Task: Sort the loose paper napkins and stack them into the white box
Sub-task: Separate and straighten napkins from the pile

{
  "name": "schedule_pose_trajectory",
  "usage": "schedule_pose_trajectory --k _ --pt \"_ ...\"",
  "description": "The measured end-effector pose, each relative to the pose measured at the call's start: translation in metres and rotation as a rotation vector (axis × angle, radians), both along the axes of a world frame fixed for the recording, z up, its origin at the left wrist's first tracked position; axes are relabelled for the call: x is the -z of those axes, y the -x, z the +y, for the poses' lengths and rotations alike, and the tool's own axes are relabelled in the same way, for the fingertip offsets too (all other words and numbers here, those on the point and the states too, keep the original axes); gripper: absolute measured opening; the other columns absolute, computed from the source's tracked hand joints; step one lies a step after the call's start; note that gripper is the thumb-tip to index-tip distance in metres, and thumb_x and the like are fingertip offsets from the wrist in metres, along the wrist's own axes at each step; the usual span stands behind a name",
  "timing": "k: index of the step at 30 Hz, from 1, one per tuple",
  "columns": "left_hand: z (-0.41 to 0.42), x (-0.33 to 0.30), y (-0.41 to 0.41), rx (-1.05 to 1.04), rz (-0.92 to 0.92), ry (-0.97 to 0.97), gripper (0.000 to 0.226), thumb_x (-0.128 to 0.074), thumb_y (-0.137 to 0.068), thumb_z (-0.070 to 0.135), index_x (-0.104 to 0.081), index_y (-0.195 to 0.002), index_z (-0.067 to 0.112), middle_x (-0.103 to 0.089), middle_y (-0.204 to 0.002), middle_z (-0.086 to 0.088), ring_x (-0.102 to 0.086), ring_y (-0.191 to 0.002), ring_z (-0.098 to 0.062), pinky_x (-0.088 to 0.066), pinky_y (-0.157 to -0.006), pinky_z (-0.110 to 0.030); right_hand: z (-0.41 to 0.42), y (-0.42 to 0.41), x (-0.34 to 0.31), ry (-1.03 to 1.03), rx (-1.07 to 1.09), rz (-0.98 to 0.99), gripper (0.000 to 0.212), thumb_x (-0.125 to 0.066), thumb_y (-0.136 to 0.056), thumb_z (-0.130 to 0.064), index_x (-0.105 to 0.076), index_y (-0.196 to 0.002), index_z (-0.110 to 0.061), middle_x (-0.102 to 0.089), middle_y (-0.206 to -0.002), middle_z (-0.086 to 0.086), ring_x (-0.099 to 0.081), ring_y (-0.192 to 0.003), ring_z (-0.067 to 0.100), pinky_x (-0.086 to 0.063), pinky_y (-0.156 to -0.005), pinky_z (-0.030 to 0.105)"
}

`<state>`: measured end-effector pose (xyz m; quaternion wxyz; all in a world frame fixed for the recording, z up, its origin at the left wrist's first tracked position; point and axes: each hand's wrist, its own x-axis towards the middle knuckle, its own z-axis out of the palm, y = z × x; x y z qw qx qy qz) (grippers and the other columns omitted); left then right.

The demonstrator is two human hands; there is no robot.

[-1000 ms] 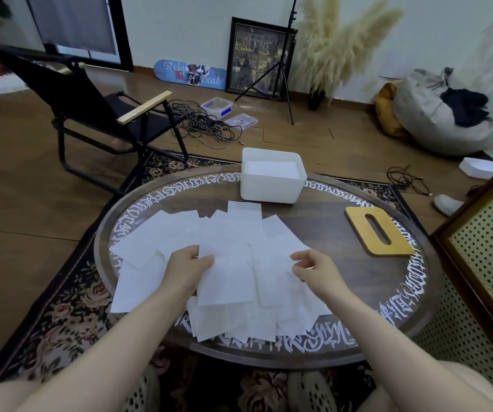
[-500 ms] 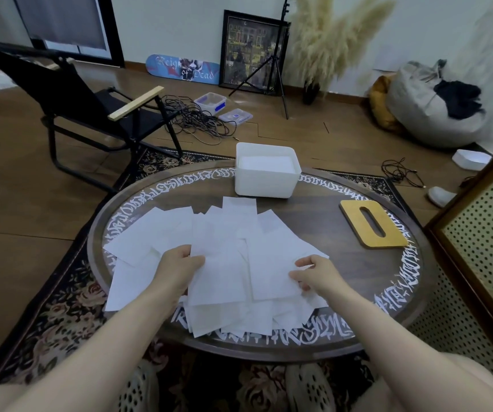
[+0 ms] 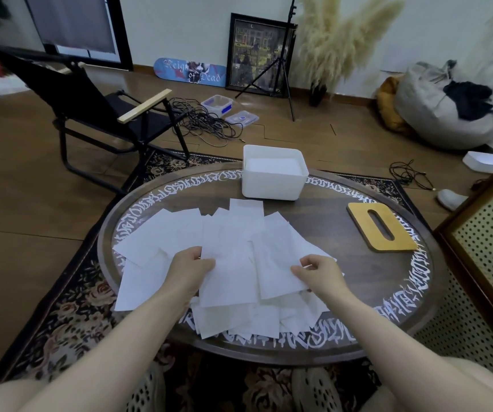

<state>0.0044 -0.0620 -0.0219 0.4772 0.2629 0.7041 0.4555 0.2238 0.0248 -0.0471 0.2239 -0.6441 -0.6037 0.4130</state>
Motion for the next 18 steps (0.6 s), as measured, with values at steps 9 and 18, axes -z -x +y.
schedule_pose_trajectory --k 9,18 --pt "0.001 0.004 -0.002 -0.025 0.023 -0.008 0.023 -0.049 -0.090 -0.003 -0.063 -0.079 0.012 -0.067 -0.088 -0.012 -0.065 -0.084 -0.032 -0.054 -0.078 -0.050 -0.019 0.007 -0.031 0.014 -0.024 0.408 0.013 -0.063 -0.090 -0.006 -0.061 -0.078 -0.009 -0.054 -0.059 0.001 -0.043 -0.041 0.003 -0.033 -0.041 0.012" --pt "0.000 0.002 -0.015 0.011 -0.027 -0.056 0.014 -0.055 -0.093 0.007 -0.066 -0.088 0.015 -0.071 -0.097 -0.011 -0.067 -0.091 -0.030 -0.056 -0.078 -0.043 -0.034 0.021 -0.037 0.120 -0.138 0.455 0.015 -0.064 -0.090 -0.007 -0.060 -0.077 -0.014 -0.053 -0.047 -0.011 -0.041 -0.047 0.008 -0.027 -0.049 0.020"
